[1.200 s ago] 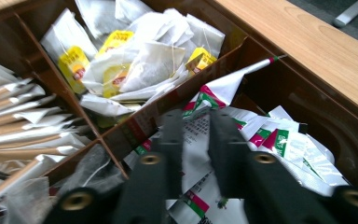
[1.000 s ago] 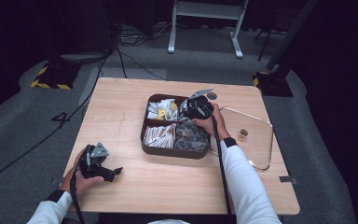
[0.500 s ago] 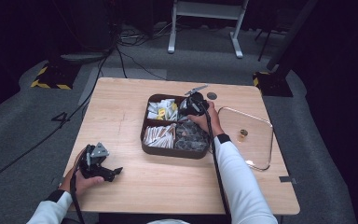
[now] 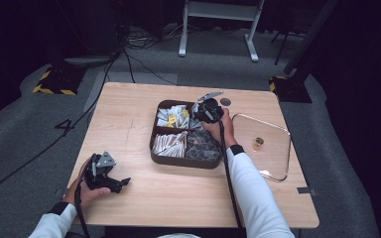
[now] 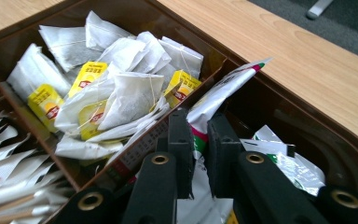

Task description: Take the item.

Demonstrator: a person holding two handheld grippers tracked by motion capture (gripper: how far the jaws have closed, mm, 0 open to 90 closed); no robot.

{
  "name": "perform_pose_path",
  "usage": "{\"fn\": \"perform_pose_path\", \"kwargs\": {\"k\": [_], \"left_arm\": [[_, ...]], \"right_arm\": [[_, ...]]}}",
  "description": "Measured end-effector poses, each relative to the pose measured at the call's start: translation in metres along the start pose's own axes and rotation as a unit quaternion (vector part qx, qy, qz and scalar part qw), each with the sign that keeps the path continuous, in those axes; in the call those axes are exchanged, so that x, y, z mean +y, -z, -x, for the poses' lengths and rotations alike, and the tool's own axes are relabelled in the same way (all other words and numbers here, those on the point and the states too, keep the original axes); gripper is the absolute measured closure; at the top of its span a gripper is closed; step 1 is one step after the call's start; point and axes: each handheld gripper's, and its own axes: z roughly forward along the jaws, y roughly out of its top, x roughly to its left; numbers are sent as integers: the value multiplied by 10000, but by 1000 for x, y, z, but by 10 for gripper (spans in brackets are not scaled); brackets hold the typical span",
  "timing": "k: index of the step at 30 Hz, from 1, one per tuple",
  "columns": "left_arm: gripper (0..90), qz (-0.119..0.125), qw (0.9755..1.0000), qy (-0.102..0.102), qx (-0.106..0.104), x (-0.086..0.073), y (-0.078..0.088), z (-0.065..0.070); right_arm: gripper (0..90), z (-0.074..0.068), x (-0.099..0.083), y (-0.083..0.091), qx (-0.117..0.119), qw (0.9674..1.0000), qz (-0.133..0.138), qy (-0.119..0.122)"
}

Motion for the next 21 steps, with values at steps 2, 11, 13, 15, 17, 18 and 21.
{"fn": "perform_pose_path", "kwargs": {"k": [2, 11, 13, 15, 17, 18, 21], "left_arm": [[4, -11, 10000, -2, -8, 0, 0, 0], [4, 2, 10000, 3, -7, 0, 0, 0], [4, 1, 10000, 1, -7, 0, 0, 0], [3, 3, 10000, 3, -7, 0, 0, 0], [3, 0, 10000, 2, -8, 0, 0, 0], [4, -1, 10000, 1, -7, 0, 0, 0], [4, 0, 10000, 1, -1, 0, 0, 0]], "right_arm": [[836, 1, -1, 5, 59, 10000, 48, 16], [855, 5, -10, 26, 256, 9990, 340, 129], [856, 4, -12, 31, 300, 9987, 366, 187], [857, 4, -14, 36, 324, 9983, 433, 209], [858, 6, -16, 40, 350, 9979, 497, 203], [858, 6, -16, 42, 368, 9977, 541, 197], [859, 9, -18, 51, 434, 9966, 682, 164]]}}
